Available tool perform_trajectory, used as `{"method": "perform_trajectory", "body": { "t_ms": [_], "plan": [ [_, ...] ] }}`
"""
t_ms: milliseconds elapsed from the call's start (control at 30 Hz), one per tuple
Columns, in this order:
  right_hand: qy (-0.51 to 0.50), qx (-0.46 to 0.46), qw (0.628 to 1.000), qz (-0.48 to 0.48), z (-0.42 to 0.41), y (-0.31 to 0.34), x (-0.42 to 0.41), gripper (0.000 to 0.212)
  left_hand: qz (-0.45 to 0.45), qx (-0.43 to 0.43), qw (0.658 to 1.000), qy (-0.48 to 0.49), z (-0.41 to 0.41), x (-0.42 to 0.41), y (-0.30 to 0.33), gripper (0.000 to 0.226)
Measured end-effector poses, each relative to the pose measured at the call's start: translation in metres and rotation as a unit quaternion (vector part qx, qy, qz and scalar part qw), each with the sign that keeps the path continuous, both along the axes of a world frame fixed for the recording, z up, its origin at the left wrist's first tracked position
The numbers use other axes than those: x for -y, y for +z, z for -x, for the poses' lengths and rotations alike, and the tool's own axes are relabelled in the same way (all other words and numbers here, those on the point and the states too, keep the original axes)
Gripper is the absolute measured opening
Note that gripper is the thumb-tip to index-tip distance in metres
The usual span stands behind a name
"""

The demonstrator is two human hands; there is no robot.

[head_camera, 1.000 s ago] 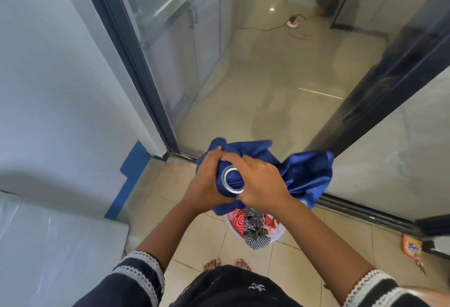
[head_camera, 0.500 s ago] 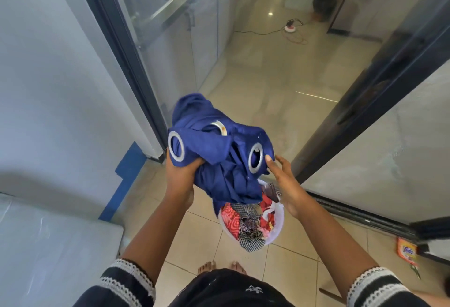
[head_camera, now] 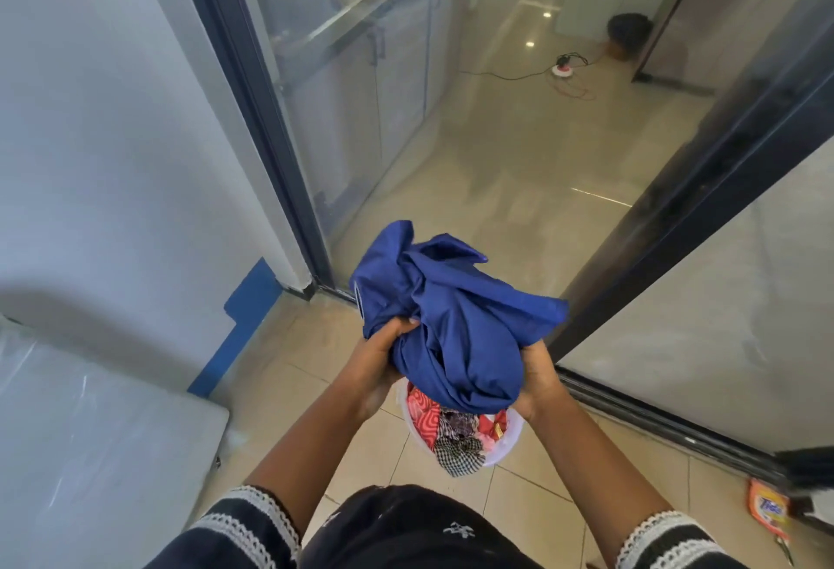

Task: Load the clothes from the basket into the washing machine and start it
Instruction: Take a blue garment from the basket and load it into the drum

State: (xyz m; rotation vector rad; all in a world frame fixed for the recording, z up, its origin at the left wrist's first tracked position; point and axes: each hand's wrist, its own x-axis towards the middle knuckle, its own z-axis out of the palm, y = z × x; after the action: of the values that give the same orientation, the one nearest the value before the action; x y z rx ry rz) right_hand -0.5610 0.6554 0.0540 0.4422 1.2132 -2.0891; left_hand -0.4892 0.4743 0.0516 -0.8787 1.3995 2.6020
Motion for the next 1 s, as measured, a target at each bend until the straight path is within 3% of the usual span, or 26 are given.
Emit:
{"method": "perform_trajectory", "body": {
  "t_ms": [100, 200, 300, 367, 400, 433, 500, 567, 600, 633, 733, 800, 900, 967, 1000],
  "plan": [
    [0.039, -0.001, 0.999, -0.035, 0.006, -0.015, -0.009, 0.036, 0.009, 0.001, 1.000, 0.030, -0.002, -0.003, -0.008, 0.064],
    [0.103, -0.016, 0.987, -0.123, 0.014, -0.033, -0.012, 0.025, 0.018, 0.007, 0.996, 0.089, -0.004, -0.003, -0.010, 0.049],
    [0.152, -0.024, 0.964, -0.215, 0.034, -0.040, -0.018, 0.008, 0.126, -0.010, 0.988, 0.088, 0.001, 0.010, -0.003, 0.047],
    [0.143, -0.076, 0.944, -0.288, 0.048, -0.039, -0.023, 0.018, 0.266, -0.030, 0.963, 0.039, 0.006, 0.023, 0.001, 0.051],
    [0.150, -0.144, 0.911, -0.357, 0.054, -0.038, -0.025, 0.034, 0.364, -0.043, 0.930, -0.009, 0.009, 0.030, 0.001, 0.052],
    [0.156, -0.207, 0.871, -0.416, 0.059, -0.039, -0.027, 0.048, 0.475, -0.050, 0.875, -0.074, 0.013, 0.035, 0.000, 0.051],
    [0.165, -0.300, 0.818, -0.462, 0.067, -0.033, -0.023, 0.066, 0.676, -0.034, 0.708, -0.199, 0.017, 0.040, -0.002, 0.049],
    [0.194, -0.394, 0.765, -0.471, 0.072, -0.028, -0.018, 0.080, 0.783, -0.015, 0.562, -0.265, 0.017, 0.039, -0.005, 0.047],
    [0.221, -0.441, 0.726, -0.479, 0.074, -0.025, -0.015, 0.087, 0.805, -0.018, 0.525, -0.277, 0.016, 0.037, -0.006, 0.046],
    [0.255, -0.480, 0.681, -0.491, 0.075, -0.023, -0.011, 0.094, 0.812, -0.024, 0.514, -0.276, 0.015, 0.038, -0.007, 0.044],
    [0.365, -0.531, 0.541, -0.541, 0.076, -0.022, -0.002, 0.110, 0.798, -0.077, 0.551, -0.233, 0.014, 0.045, -0.001, 0.038],
    [0.398, -0.530, 0.489, -0.566, 0.077, -0.022, 0.004, 0.114, 0.759, -0.120, 0.602, -0.215, 0.015, 0.055, 0.008, 0.035],
    [0.408, -0.521, 0.473, -0.581, 0.081, -0.015, 0.007, 0.119, 0.727, -0.170, 0.638, -0.191, 0.016, 0.067, 0.028, 0.035],
    [0.406, -0.518, 0.488, -0.573, 0.085, -0.009, 0.006, 0.130, 0.694, -0.201, 0.667, -0.183, 0.018, 0.075, 0.041, 0.039],
    [0.405, -0.516, 0.510, -0.556, 0.088, -0.008, 0.004, 0.134, 0.655, -0.215, 0.702, -0.178, 0.018, 0.079, 0.046, 0.041]
  ]
}}
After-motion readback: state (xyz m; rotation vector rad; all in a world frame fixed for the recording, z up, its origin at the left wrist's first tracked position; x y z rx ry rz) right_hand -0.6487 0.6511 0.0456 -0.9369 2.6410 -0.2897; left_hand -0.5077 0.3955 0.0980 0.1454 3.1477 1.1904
